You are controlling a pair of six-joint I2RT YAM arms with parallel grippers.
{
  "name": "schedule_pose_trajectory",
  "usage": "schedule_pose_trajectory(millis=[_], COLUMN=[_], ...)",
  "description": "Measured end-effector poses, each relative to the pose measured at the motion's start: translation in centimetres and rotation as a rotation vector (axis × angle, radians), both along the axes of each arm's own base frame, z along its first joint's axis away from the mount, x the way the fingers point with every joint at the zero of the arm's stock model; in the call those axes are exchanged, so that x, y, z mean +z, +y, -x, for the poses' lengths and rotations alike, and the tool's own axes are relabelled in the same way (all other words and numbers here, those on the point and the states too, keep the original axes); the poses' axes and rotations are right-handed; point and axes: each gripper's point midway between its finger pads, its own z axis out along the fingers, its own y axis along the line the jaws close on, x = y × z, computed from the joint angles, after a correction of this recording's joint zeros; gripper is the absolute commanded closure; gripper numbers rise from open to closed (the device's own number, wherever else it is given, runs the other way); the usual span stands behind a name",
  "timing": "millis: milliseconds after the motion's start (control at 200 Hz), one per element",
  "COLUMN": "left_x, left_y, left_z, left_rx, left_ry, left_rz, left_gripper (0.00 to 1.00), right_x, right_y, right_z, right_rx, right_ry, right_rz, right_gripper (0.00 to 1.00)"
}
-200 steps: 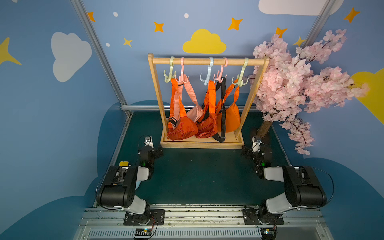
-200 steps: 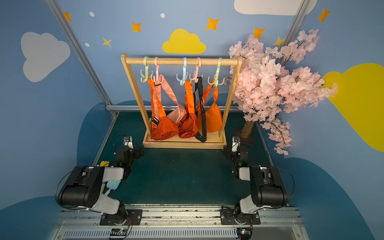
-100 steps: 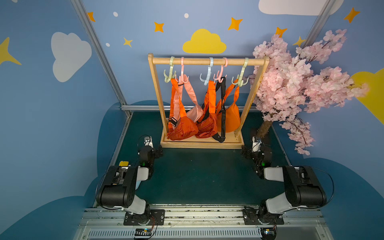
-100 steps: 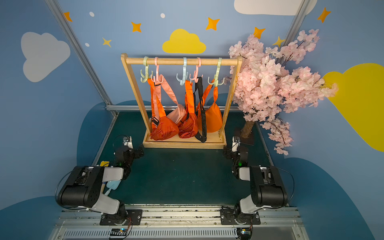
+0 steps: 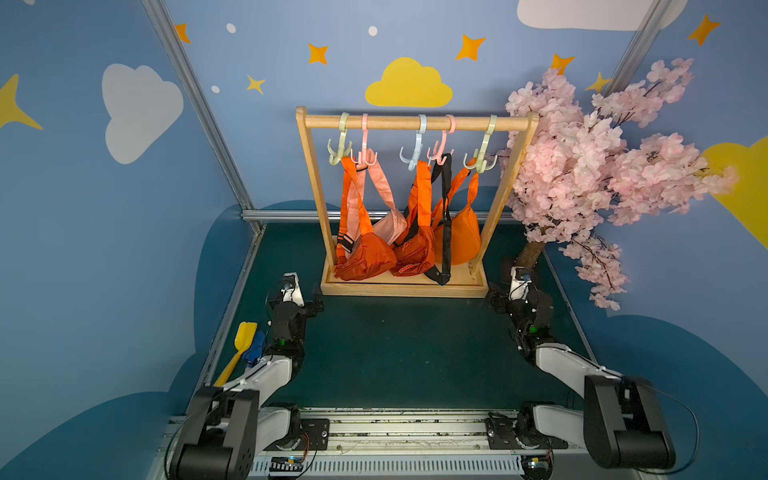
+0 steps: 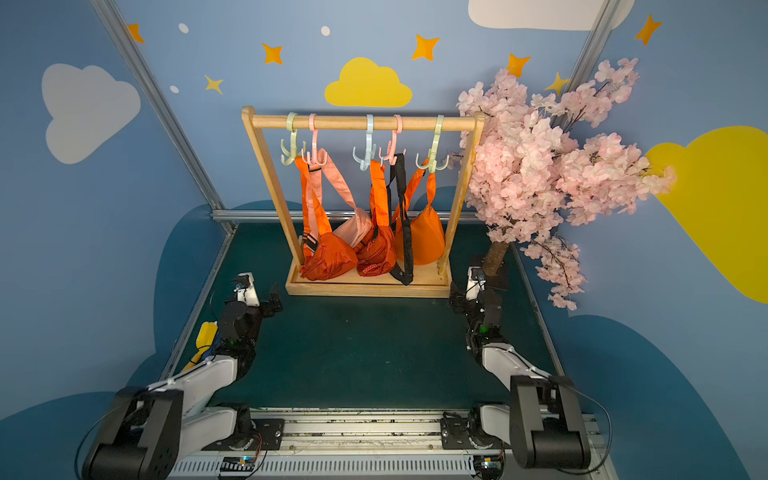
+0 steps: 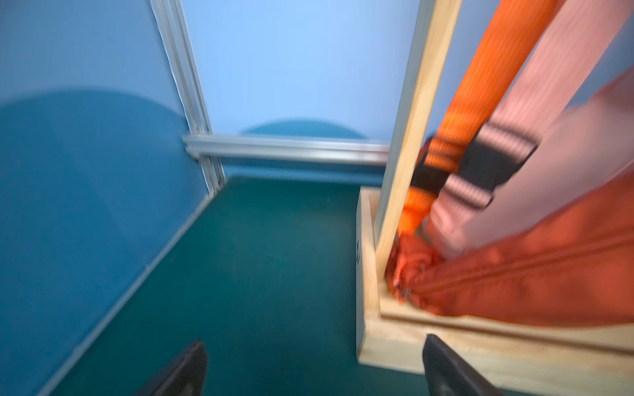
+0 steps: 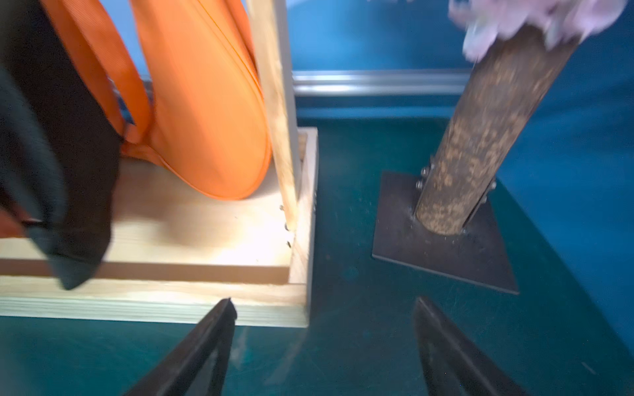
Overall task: Take the bag off the hook
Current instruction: Pick up the bag from the hook.
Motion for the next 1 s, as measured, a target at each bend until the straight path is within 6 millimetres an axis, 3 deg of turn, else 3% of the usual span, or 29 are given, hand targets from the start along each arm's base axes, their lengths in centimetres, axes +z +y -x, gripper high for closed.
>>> schedule_pose_trajectory(millis=[95,220,551,686,996], left_x=[2.6,4.7,12.4,14.7,18.1], left_y=[0.2,0.3,-1.4,-2.5,-6.2], left_z=[1.0,2.1,3.6,3.6,2.0], left_rx=[0.014,0.019,-0.086,-0.150,-0.355], left_ry=[-0.056,-0.079,-0.103,-0.078,0.017], left_rz=[0.019,0.043,0.051,0.050,0.070], left_gripper=[0.05,0.07,0.10,0.12,0.12], right_x=[1.3,2.9,10.0,12.6,16.4], right_y=[0.4,0.7,1.8,3.6,9.7], right_z=[0.9,2.0,6.1,7.3,9.1], right_rx=[-0.005,-0.021,0.028,0.124,0.434], right_ry=[0.008,0.041,0.026,0.040,0.095], right_rz=[-0.016,-0.043,-0.153,-0.188,-0.219], right_gripper=[0.20,0.21,0.24,0.25,0.28])
